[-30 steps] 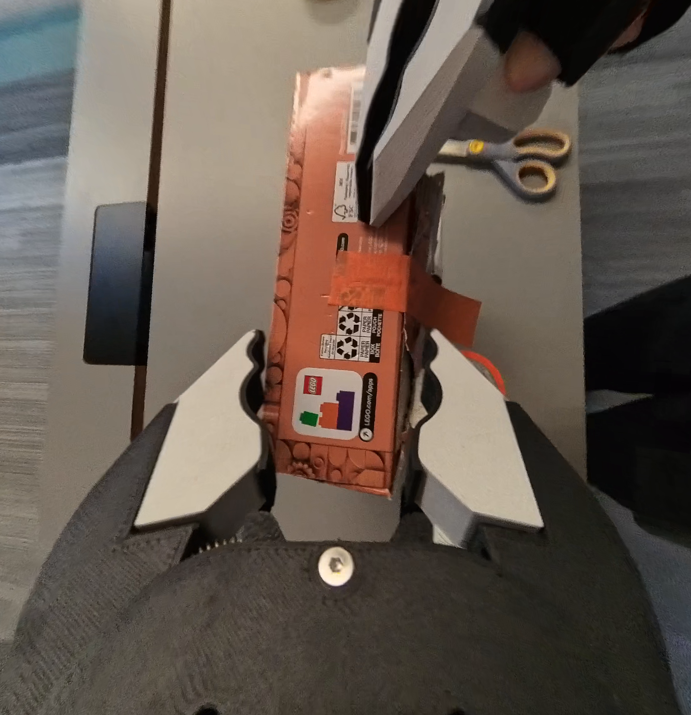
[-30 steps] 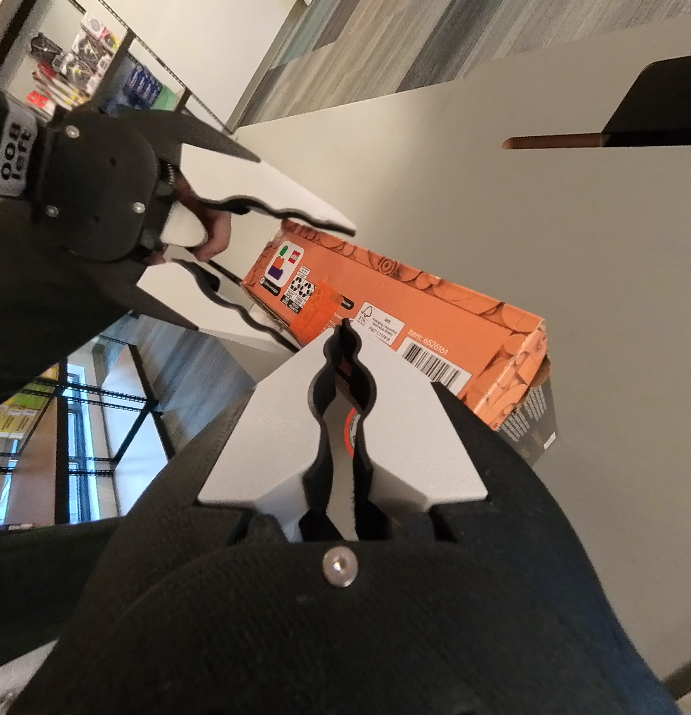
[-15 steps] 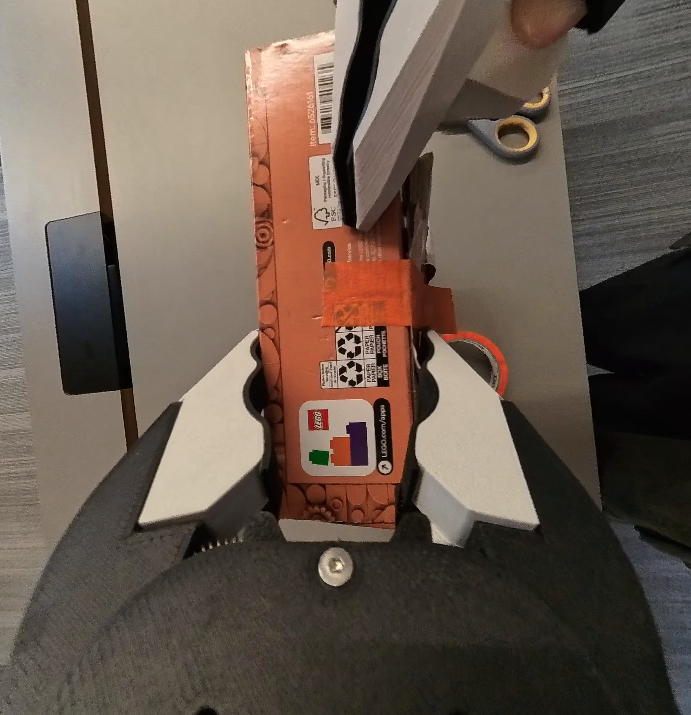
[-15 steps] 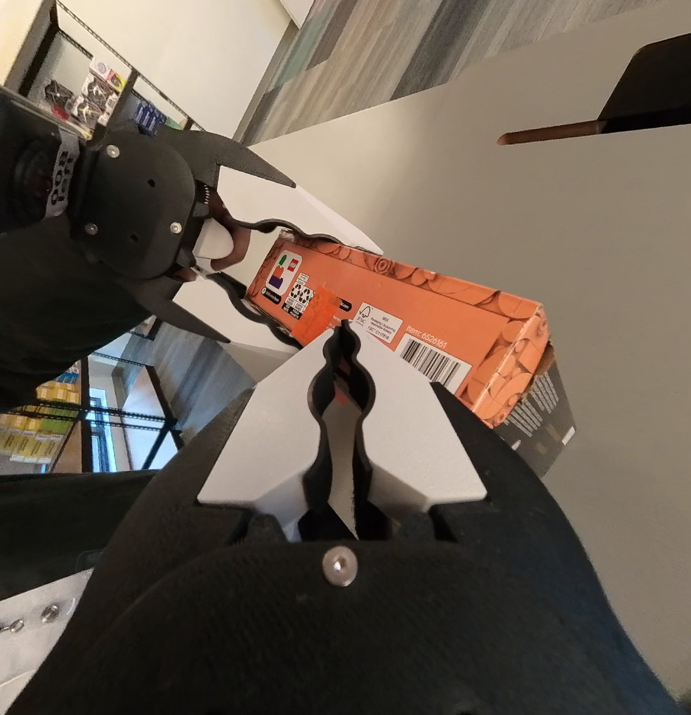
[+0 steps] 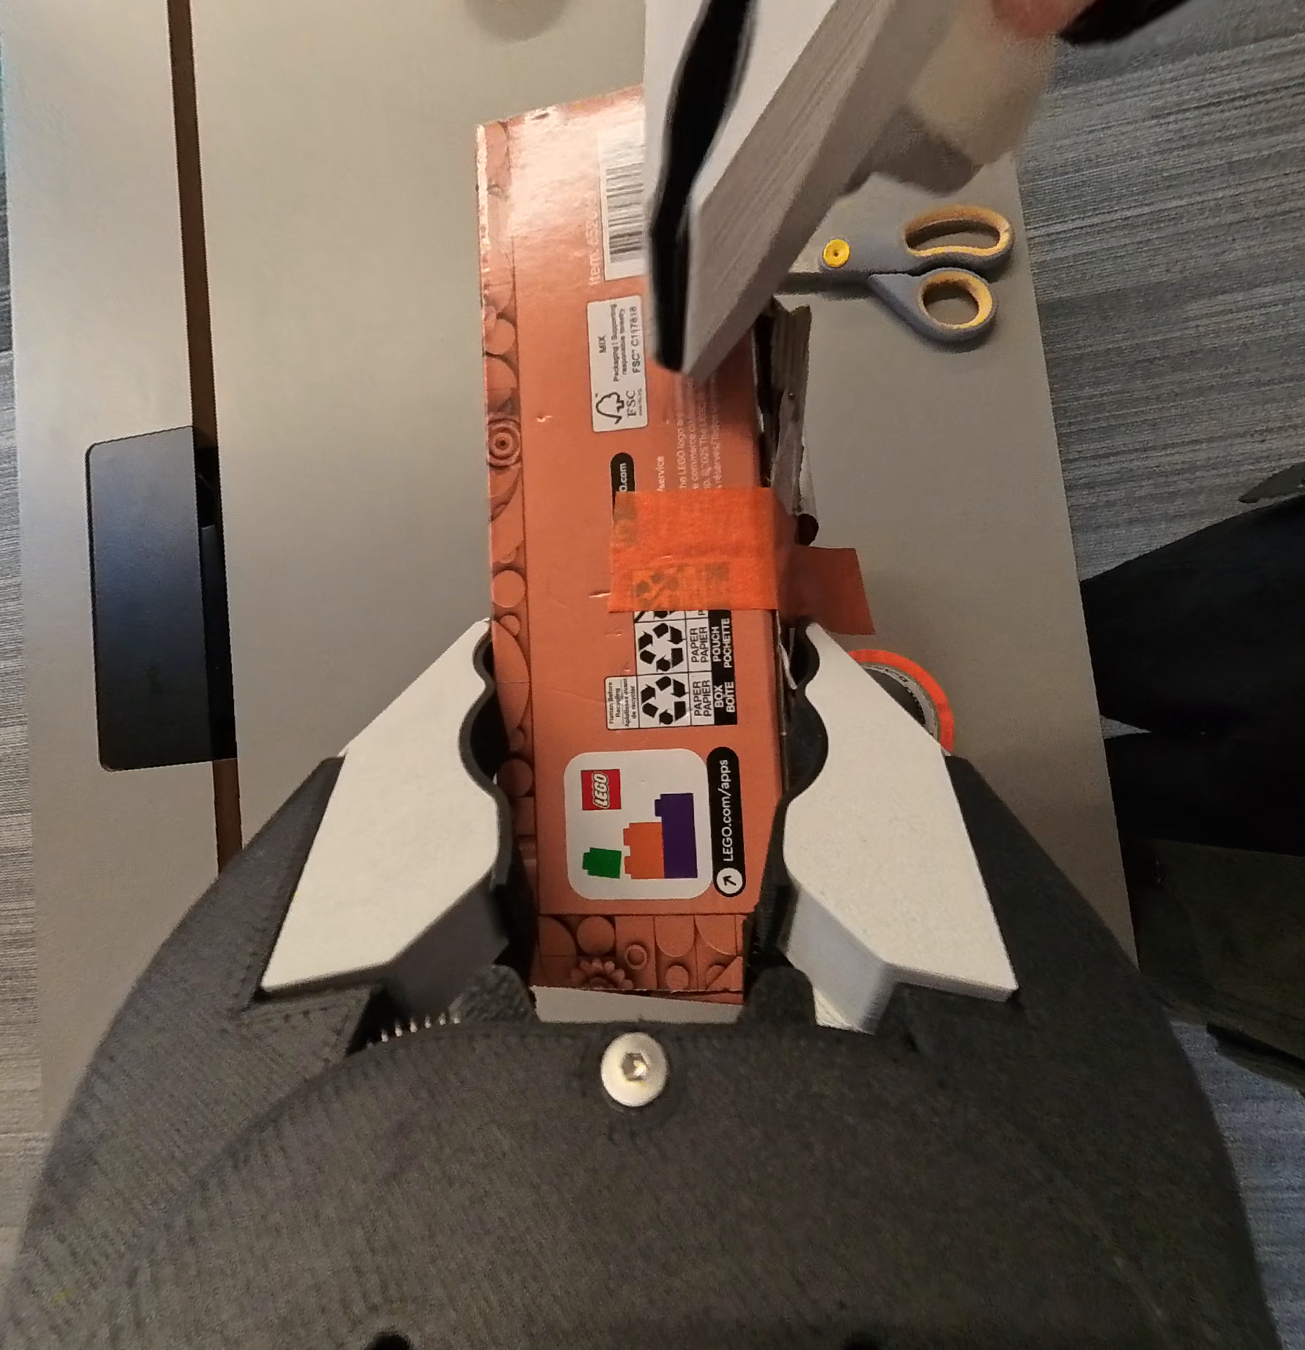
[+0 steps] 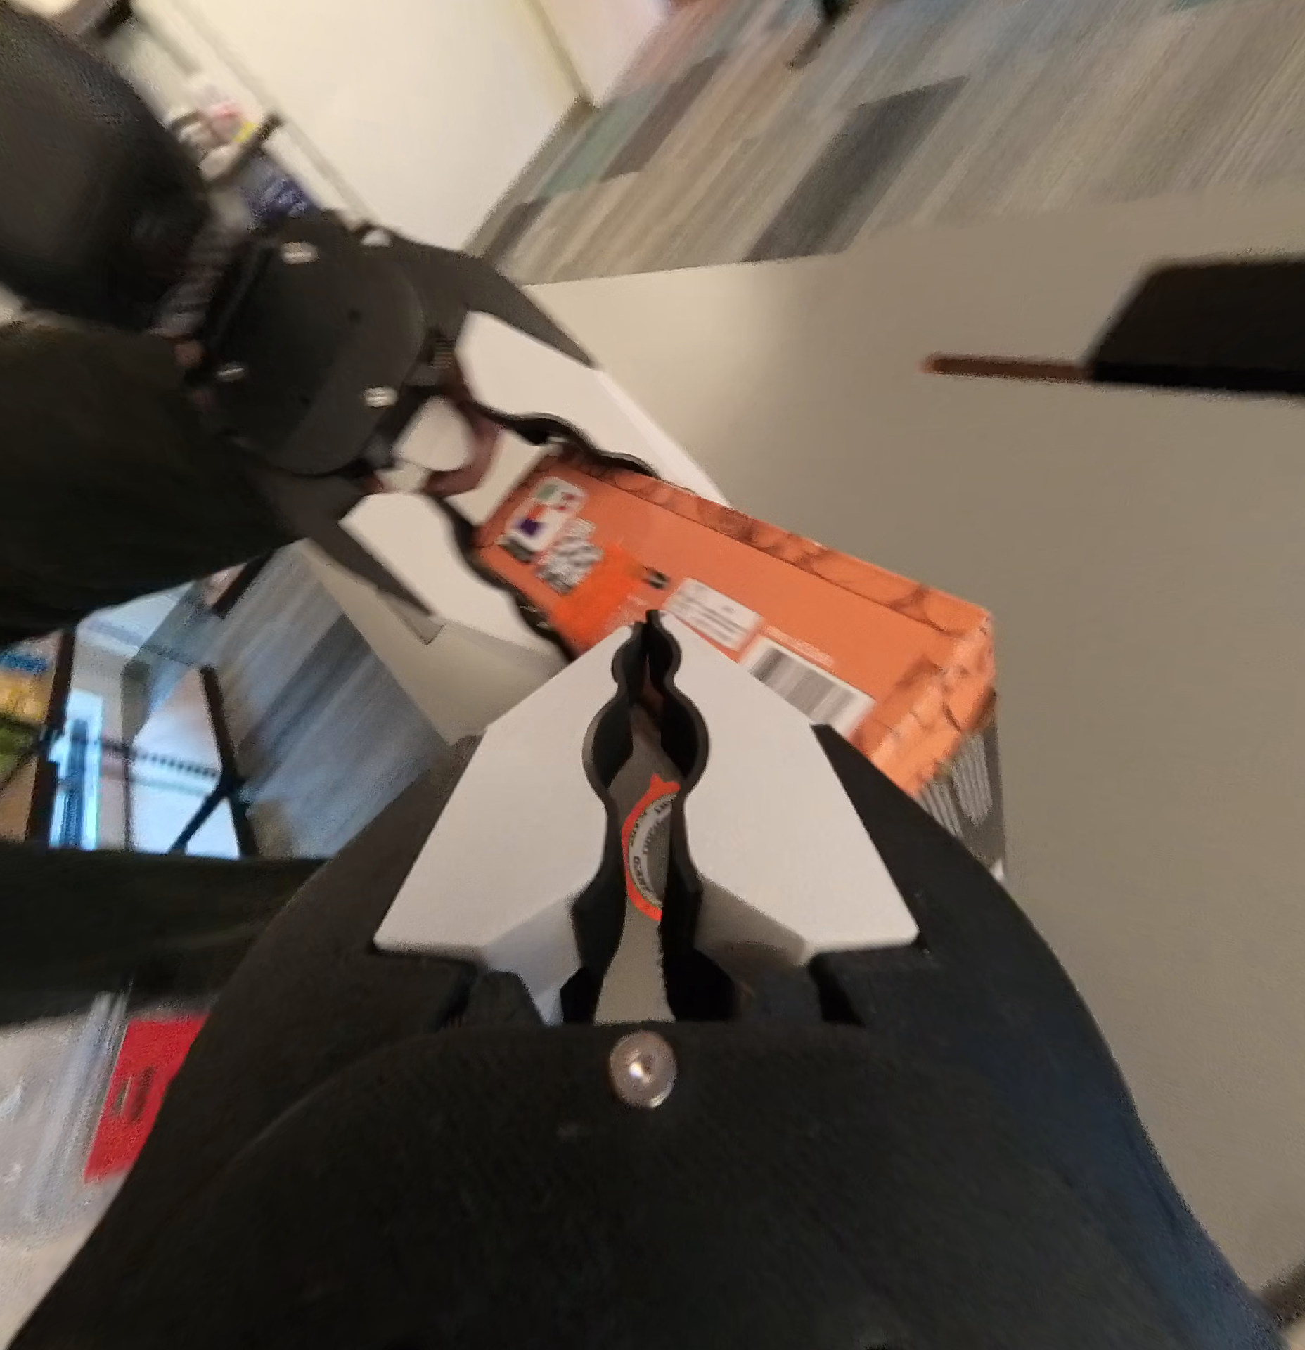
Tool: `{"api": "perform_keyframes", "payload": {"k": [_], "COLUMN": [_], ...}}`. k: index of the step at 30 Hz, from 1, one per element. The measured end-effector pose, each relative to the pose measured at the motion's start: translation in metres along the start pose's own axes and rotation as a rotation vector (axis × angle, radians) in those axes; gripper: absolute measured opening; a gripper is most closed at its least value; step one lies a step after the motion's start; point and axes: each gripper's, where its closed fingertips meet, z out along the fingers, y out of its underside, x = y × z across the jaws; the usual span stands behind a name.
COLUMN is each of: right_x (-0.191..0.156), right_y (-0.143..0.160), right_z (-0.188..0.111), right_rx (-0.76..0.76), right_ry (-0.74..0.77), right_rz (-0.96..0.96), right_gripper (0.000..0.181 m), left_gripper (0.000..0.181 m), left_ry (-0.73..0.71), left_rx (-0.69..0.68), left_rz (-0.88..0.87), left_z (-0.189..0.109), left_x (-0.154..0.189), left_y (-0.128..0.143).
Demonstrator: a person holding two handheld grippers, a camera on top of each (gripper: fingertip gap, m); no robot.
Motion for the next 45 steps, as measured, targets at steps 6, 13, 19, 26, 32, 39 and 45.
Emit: {"api": "perform_keyframes", "payload": {"k": [6,13,19,26,32,39,45], "right_x": [-0.028,-0.032,-0.014,-0.013,-0.013,-0.013,-0.013], "right_y": [0.019,-0.004,0.011,0.016,0.015,0.016,0.015], "right_z": [-0.005,0.009,0.017,0.017,0.018,0.018,0.018], "right_rx": [-0.160,-0.034,-0.096,-0.209,-0.199,-0.190,-0.168], "right_ry": [0.009,-0.145,-0.082,-0.059,-0.059,-0.071,-0.079], "right_rz": [-0.554,-0.043,0.207,0.205,0.199,0.205,0.212], "right_gripper": [0.001,0.000,0.000,0.001,0.001,0.001,0.000], "left_gripper": [0.076,0.076,0.076,0.066,0.049,0.034,0.035], "left_ry": [0.000,-0.004,-0.008,0.056,0.124,-0.105,-0.209], "left_rx": [-0.001,0.012,0.025,0.248,0.247,0.182,0.237], "left_rz": [-0.004,-0.002,0.005,-0.127,-0.017,0.121,0.124], "left_z": [0.000,-0.001,-0.001,-0.026,-0.046,-0.021,-0.019], "left_x": [-0.001,0.000,0.003,0.001,0.025,0.016,0.015], "left_y": [0.000,-0.001,-0.003,-0.028,-0.036,-0.032,-0.032]}}
